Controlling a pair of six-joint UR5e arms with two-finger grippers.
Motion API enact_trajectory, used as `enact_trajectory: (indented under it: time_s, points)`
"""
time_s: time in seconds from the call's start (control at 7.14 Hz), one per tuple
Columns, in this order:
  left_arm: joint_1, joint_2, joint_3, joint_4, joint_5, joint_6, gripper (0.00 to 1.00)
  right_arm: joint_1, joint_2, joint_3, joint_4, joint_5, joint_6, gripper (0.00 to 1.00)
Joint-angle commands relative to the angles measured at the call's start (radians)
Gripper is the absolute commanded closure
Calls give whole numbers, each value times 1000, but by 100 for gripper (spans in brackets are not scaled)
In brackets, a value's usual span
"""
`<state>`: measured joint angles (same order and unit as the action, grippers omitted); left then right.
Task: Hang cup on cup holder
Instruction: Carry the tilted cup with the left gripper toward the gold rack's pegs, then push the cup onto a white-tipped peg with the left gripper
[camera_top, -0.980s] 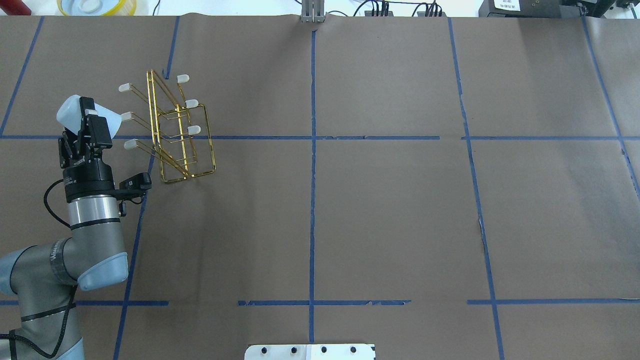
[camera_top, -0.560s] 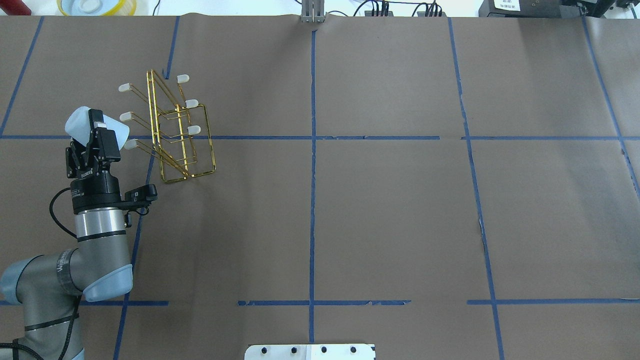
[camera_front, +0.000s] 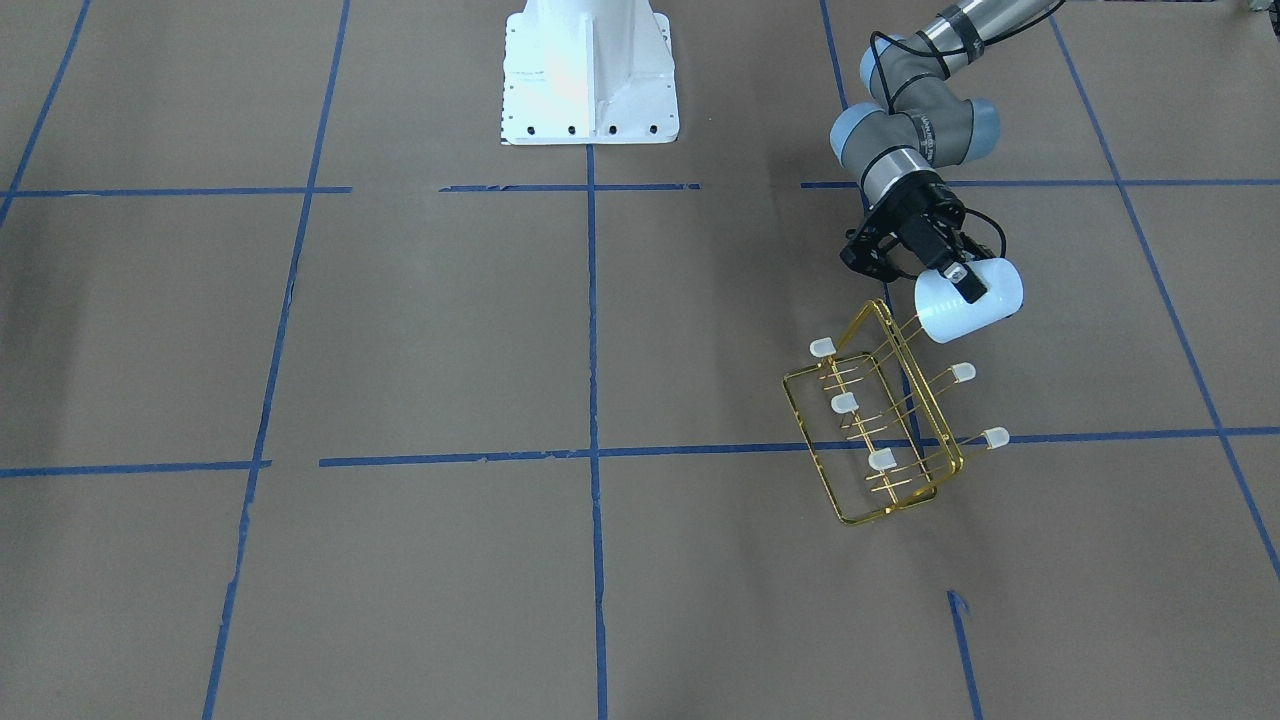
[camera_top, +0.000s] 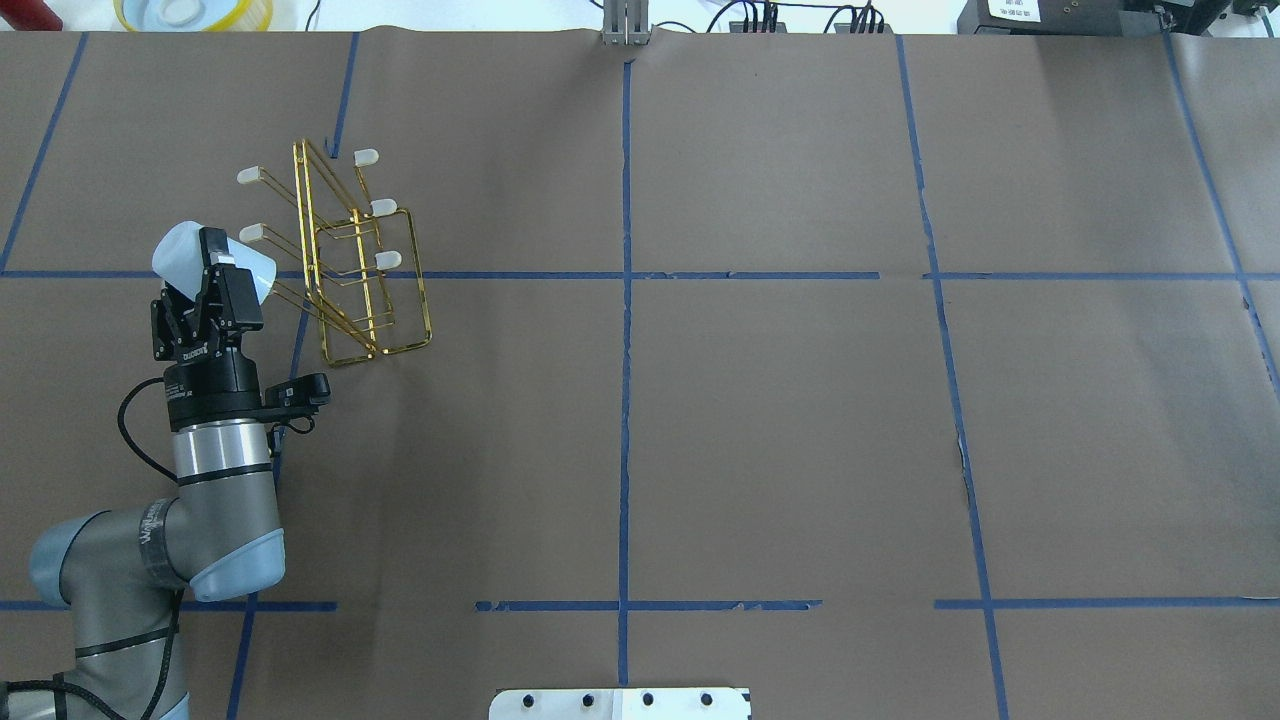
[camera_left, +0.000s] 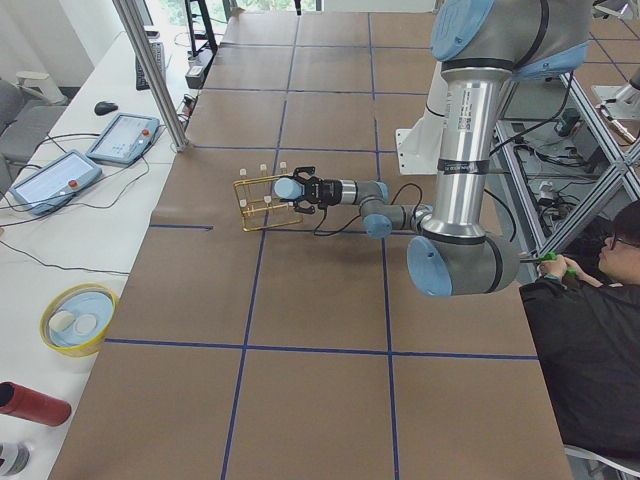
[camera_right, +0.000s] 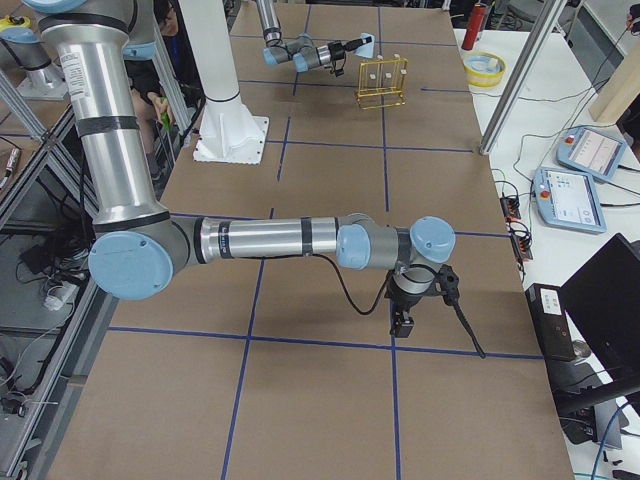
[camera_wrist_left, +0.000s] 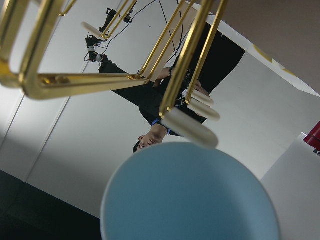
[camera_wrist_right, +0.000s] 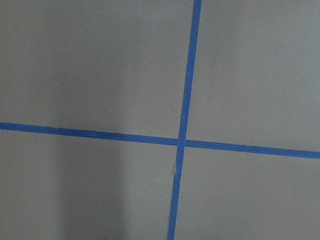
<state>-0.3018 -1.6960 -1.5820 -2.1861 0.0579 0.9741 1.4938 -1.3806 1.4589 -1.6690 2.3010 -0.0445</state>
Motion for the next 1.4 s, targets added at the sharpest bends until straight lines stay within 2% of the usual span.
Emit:
enact_trajectory:
  time_s: [0.0, 1.26]
  points:
    - [1, -20, 39, 0, 2, 0, 100, 0, 0, 0, 2, 0, 0, 0]
    - [3, -70, 97, 2, 0, 2, 100, 0, 0, 0, 0, 0, 0, 0]
